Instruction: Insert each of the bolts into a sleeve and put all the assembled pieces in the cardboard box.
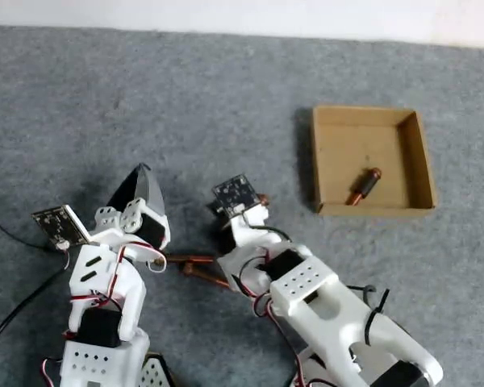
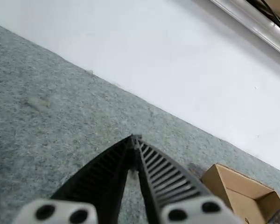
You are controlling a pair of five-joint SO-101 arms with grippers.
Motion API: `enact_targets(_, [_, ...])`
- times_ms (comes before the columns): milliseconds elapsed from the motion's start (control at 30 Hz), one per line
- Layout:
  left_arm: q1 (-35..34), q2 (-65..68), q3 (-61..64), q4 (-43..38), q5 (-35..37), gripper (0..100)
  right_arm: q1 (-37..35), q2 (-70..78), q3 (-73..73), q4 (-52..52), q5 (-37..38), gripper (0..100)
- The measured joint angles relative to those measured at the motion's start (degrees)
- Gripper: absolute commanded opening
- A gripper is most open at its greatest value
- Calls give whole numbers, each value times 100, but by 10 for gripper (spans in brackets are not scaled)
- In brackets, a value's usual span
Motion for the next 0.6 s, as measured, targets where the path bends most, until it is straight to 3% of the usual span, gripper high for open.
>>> enact_targets(600, [0, 0, 0, 0, 0, 7, -123, 0, 88, -123, 18, 155])
